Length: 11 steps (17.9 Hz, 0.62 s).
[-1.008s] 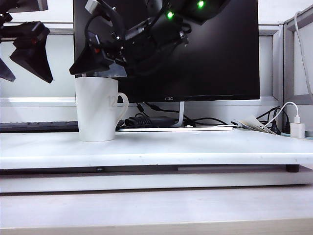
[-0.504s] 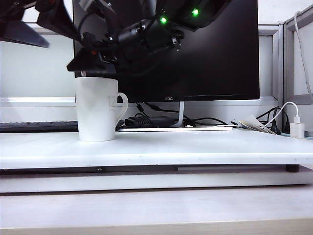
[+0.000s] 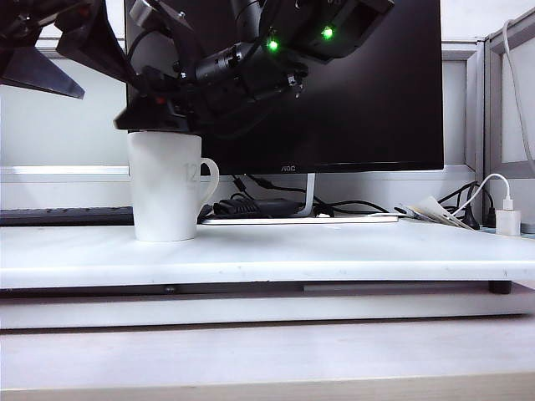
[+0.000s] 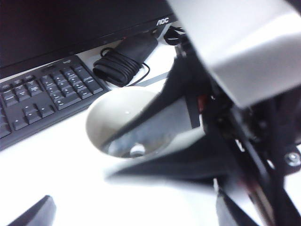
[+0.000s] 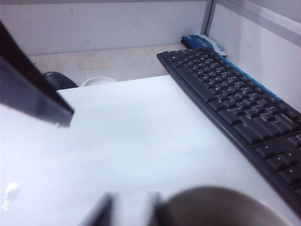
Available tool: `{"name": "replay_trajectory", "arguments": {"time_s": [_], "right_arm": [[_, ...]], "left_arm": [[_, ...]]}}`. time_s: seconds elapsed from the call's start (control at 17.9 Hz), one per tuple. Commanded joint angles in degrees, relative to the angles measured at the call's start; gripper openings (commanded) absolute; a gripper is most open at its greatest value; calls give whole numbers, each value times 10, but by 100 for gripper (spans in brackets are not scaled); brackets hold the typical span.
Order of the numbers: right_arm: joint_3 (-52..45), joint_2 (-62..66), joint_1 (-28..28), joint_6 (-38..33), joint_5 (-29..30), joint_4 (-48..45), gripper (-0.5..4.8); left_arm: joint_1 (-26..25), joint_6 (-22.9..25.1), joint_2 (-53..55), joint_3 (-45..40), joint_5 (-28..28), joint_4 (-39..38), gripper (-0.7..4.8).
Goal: Pick up a spoon and stir the liquid in the cup.
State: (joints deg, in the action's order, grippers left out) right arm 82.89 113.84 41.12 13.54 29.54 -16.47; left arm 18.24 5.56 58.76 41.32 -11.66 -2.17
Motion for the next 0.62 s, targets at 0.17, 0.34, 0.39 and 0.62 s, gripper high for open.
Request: {"name": "replay_trajectory", "arguments": {"time_s": [0.17,0.34,0.39,0.62], "right_arm": [[2,2,-3,-2,-1,-2,-5],[3,-24,-31,-43,2,-16,-5],[3,-33,-38,-49,2,-23,-5],[12,-63,-60,-132,37,-37,-5]], "left_arm": [[-1,5,0,1,2,-3,479],[-1,5,0,1,27,-3,479],[-1,5,0,1,27,-3,479],[-1,4,43,1,5,41,479]]}}
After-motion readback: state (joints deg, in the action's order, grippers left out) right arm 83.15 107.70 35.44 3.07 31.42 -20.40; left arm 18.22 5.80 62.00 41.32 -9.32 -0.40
